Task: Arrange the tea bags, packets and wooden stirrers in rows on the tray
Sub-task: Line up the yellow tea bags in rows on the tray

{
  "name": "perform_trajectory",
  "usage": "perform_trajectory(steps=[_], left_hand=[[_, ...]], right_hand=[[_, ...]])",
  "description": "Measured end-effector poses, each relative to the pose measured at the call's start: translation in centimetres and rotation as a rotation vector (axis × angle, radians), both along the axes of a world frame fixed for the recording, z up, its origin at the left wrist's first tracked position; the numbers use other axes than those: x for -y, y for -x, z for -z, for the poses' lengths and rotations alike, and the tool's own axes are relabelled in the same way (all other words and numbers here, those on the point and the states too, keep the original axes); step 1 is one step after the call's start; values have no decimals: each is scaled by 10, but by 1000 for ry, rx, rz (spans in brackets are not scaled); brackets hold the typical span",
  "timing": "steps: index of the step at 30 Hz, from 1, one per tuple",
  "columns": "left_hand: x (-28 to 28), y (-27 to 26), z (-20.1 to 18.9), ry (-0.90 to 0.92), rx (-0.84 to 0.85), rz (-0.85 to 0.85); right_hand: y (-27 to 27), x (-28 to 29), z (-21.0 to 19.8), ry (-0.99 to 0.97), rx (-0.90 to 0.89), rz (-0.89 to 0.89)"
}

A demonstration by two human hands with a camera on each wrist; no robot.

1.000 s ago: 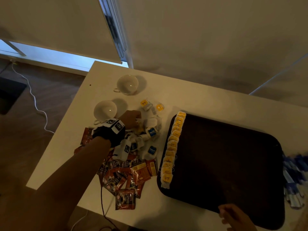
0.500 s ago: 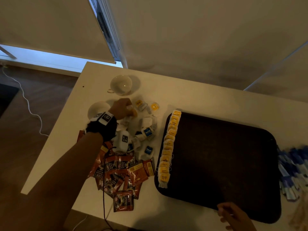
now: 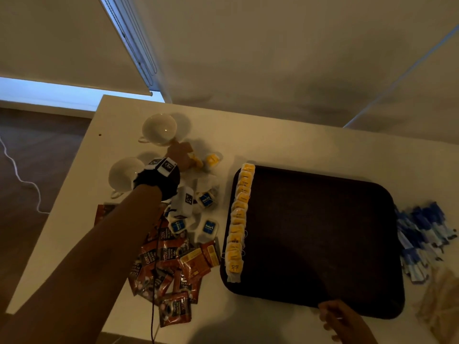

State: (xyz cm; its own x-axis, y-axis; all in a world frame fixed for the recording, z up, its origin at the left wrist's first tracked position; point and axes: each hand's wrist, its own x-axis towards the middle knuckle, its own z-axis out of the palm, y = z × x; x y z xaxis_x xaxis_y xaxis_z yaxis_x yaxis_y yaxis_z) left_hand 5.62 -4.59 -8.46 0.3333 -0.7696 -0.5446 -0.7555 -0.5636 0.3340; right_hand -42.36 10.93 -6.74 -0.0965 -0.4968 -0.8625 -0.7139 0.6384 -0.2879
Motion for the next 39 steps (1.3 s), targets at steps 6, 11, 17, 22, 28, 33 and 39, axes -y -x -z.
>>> perform_trajectory(steps=[6,11,17,22,28,33,39], left_hand=[[0,-3,-29,66,-59,-22],[12,18,-28,132,-105,3],[20,49,-9,-18,38,5],[15,55,-18,-14,29,44],[-34,114,-88,261,-597,33],[-79,198,-125,71,-788,235],[-106,255,-111,184,-793,80]], right_hand=[[4,-1,0,14,20,38],[4,-1,0,1,33,44],[6,-3,-2,23,51,57],[6,1,-17,75,103,68],[-23,47,-66,314,362,94],[-72,81,-99,160,832,267],[-82,60,-95,-100,1090,379]])
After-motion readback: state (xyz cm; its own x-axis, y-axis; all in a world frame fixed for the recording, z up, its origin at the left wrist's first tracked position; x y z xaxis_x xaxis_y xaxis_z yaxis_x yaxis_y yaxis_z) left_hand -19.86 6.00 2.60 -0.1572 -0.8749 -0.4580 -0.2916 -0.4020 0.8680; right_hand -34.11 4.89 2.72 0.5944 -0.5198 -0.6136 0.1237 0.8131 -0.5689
